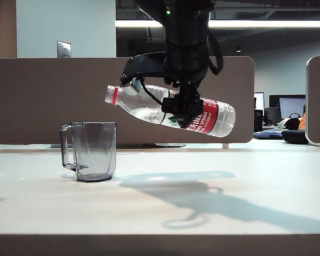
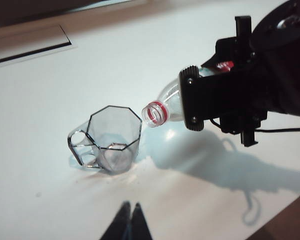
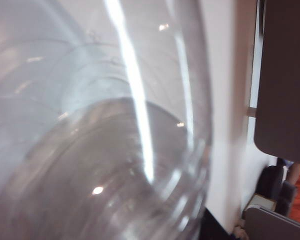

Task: Pick up the mineral water bottle on the table and pour water into the mug until it's half full.

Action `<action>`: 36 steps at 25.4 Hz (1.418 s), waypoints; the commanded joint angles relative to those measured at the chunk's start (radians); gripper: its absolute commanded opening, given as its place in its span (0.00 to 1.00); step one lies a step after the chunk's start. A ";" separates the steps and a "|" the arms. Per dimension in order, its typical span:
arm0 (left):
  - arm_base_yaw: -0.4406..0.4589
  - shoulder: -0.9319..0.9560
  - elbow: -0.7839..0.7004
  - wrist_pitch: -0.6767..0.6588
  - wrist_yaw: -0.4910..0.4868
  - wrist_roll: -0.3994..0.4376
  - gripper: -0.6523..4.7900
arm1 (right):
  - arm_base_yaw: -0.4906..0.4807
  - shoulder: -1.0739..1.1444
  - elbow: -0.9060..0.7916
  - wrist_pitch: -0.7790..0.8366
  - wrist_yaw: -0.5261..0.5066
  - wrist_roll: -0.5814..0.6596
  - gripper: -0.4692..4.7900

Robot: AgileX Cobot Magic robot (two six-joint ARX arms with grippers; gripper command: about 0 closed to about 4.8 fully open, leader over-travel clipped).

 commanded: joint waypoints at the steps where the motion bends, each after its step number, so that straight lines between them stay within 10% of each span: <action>1: -0.001 -0.003 0.005 -0.006 -0.002 0.000 0.11 | 0.002 -0.011 0.011 0.037 0.049 -0.044 0.70; 36: -0.034 -0.071 0.005 -0.045 -0.002 0.002 0.11 | -0.029 0.101 0.190 -0.043 0.091 -0.058 0.66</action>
